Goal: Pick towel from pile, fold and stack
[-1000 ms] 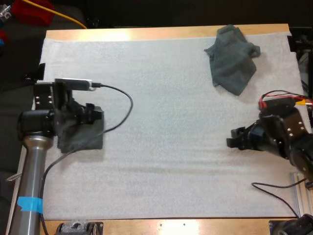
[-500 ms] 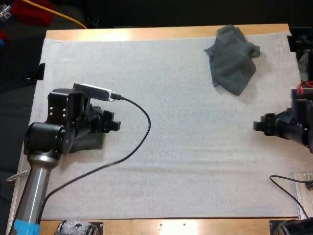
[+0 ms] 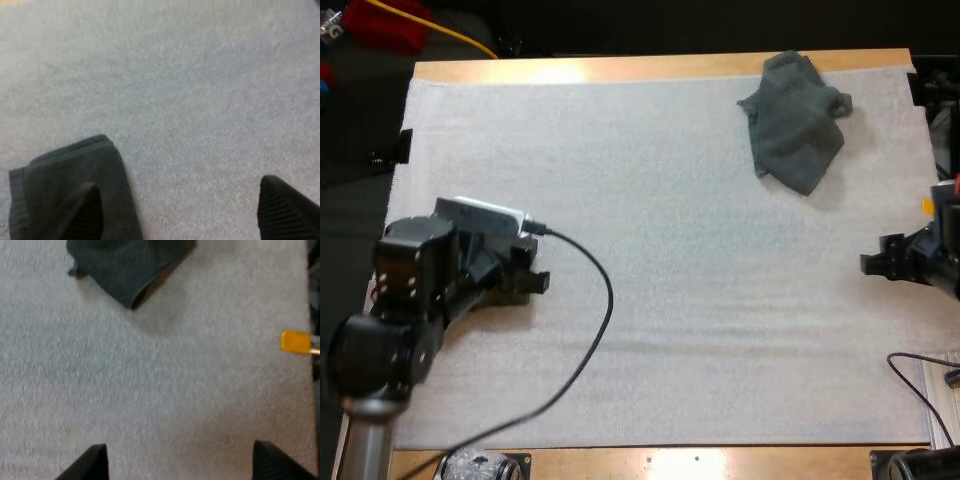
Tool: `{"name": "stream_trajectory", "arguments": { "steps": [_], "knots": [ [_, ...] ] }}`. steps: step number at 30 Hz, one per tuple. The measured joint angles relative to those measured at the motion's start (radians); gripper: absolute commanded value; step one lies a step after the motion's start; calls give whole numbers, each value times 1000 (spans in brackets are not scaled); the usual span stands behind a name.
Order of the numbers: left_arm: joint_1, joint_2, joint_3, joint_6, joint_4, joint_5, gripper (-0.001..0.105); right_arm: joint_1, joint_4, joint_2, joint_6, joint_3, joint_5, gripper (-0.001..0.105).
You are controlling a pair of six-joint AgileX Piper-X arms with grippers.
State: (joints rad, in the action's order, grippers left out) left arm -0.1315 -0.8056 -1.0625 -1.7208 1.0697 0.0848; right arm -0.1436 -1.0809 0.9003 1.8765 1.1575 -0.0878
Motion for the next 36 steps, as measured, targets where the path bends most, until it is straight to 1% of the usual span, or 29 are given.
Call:
{"name": "stream_trajectory", "arguments": {
  "steps": [9, 14, 18, 25, 31, 36],
  "knots": [
    [0, 143, 0, 0, 30, 0, 63, 0, -4, -165, 0, 0, -3, 58],
    [0, 227, 0, 0, 34, 16, 63, 0, -47, -264, 0, 0, -5, 58],
    [0, 295, 0, 0, 79, 40, 63, 0, -111, -352, 0, 0, -6, 58],
    [0, 425, 0, 0, 158, 41, 63, 0, -165, -495, 0, 0, -6, 58],
    [0, 550, 0, -2, 209, 48, 63, 0, -179, -609, -56, 0, 1, 58],
    [0, 655, -1, -2, 249, 92, 63, 0, -194, -695, -82, 0, 17, 58]
  ]
}}
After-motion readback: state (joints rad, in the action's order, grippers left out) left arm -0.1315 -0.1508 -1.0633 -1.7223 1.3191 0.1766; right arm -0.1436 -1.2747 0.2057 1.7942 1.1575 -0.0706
